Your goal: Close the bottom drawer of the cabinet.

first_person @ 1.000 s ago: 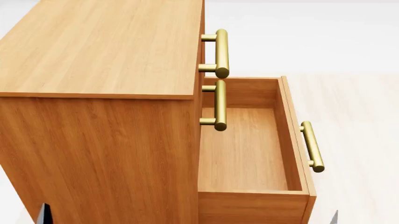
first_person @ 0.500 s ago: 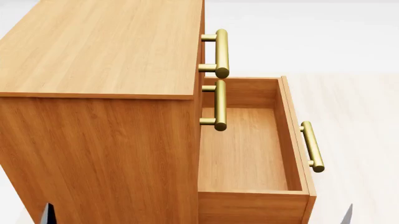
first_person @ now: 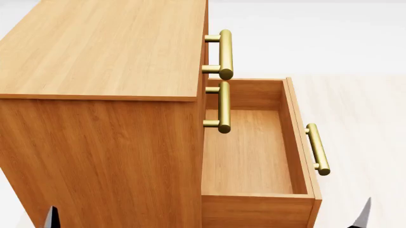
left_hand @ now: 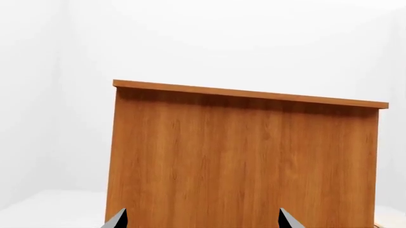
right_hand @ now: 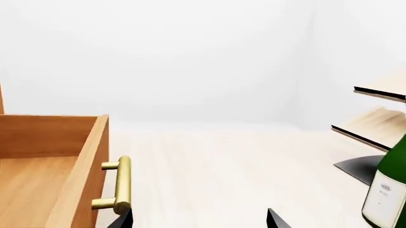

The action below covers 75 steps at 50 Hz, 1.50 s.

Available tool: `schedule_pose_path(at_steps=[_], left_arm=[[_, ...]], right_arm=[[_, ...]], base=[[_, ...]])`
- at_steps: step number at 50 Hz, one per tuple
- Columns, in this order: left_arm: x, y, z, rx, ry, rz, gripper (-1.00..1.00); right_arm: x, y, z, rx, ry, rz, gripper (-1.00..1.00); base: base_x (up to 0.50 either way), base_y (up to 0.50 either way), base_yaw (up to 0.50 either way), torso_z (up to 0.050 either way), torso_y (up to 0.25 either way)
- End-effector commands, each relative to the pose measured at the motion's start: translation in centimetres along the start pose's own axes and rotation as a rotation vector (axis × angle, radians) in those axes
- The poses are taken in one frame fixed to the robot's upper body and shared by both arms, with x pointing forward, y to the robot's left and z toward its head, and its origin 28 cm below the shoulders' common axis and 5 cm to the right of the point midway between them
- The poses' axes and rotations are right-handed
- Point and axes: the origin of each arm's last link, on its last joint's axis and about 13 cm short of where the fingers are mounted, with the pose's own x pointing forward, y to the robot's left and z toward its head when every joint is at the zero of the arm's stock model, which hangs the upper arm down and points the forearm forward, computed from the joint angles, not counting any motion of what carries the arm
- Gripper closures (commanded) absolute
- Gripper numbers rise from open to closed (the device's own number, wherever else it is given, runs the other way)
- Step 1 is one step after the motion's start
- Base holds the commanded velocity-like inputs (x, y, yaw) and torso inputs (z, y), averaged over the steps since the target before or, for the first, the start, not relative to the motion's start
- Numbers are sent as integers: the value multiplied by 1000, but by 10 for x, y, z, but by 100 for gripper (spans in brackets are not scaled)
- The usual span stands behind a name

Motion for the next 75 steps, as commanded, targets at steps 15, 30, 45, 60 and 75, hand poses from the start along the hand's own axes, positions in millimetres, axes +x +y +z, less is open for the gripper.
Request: schedule_pose_path(at_steps=[15, 30, 45, 60, 75], left_arm=[[2, 1, -4, 20, -2, 0, -100], [3, -1, -4, 23, 1, -4, -100], [3, -1, -6, 24, 5, -8, -100], [3, -1, -7, 25, 6, -11, -100], [3, -2, -5, 23, 9, -11, -100]], right_arm=[[31, -15, -15, 94, 99, 10, -100], [40, -19, -23, 103, 159, 38, -100], [40, -22, -35, 114, 274, 152, -100], [42, -26, -41, 123, 352, 215, -100], [45, -26, -39, 139, 349, 230, -100]], base=[[0, 0, 0, 0, 0], [0, 0, 0, 0, 0], [0, 0, 0, 0, 0], [0, 0, 0, 0, 0], [0, 0, 0, 0, 0]])
